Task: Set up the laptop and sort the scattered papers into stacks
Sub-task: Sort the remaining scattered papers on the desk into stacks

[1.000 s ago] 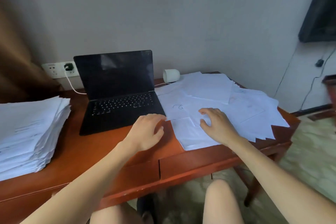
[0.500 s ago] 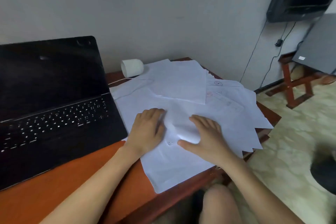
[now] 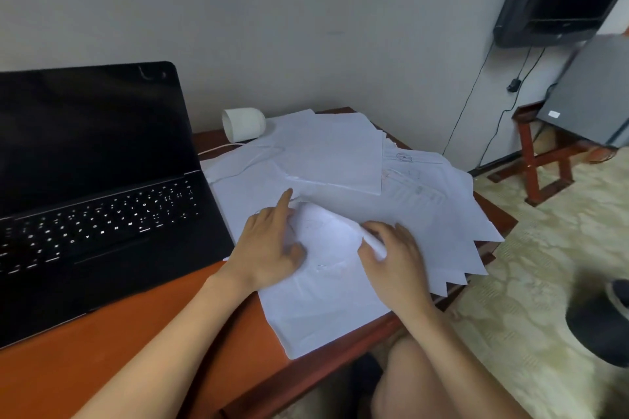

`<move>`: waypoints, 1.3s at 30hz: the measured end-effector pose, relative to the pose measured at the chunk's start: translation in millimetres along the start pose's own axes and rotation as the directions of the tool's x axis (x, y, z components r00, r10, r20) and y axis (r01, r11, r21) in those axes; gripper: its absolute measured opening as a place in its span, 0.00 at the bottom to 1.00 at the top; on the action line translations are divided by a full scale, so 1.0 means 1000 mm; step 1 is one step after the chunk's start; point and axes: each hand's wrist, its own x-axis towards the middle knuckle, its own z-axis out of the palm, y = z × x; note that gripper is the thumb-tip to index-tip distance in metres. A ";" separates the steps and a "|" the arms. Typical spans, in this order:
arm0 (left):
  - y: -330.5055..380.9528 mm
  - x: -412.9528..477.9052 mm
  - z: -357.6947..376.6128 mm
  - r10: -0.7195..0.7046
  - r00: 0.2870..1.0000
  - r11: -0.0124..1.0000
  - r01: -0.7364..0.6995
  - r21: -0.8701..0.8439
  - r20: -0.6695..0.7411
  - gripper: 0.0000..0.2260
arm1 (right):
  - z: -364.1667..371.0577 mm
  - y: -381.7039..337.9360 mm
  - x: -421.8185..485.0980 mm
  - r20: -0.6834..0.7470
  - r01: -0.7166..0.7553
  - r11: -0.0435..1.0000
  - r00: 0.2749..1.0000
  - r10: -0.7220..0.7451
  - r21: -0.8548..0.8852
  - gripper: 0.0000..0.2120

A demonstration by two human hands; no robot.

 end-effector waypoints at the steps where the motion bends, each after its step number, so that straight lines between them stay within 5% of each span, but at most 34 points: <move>1: -0.002 -0.002 -0.001 0.014 1.000 1.000 -0.014 -0.018 0.012 0.43 | 0.001 0.003 0.001 0.000 0.009 0.999 1.000 -0.009 -0.042 0.14; 5: -0.007 -0.009 -0.002 0.131 0.990 0.990 -0.128 -0.062 0.045 0.41 | -0.001 0.003 0.006 0.135 0.076 0.981 0.990 -0.052 -0.178 0.16; 9: -0.007 -0.009 -0.001 0.198 0.980 0.980 -0.198 -0.009 0.004 0.37 | -0.014 -0.003 0.018 0.341 0.078 0.961 0.940 0.017 -0.264 0.33; 16: -0.011 -0.010 0.004 0.191 0.979 0.981 -0.189 0.048 -0.064 0.33 | -0.025 -0.011 0.021 0.549 0.132 0.926 0.831 0.091 -0.353 0.45; 21: -0.013 -0.010 0.005 0.159 0.987 0.966 -0.147 0.212 -0.038 0.31 | -0.027 -0.014 0.022 0.506 0.121 0.927 0.858 0.082 -0.354 0.41; 30: -0.011 -0.012 -0.001 0.232 0.971 0.954 -0.218 0.204 -0.047 0.24 | -0.027 -0.026 0.019 0.532 0.086 0.931 0.838 0.125 -0.355 0.43; 33: -0.010 -0.012 -0.003 0.305 0.949 0.940 -0.287 0.186 -0.078 0.17 | -0.027 -0.036 0.018 0.558 0.008 0.973 0.820 0.126 -0.232 0.34; 36: -0.009 -0.012 -0.003 0.359 0.926 0.931 -0.345 0.122 -0.119 0.08 | -0.036 -0.049 0.021 0.596 -0.214 0.972 0.794 0.119 0.091 0.22; 39: -0.004 -0.013 -0.006 0.300 0.935 0.954 -0.292 0.068 -0.190 0.03 | -0.042 -0.044 0.021 0.511 -0.143 0.988 0.855 0.089 0.066 0.18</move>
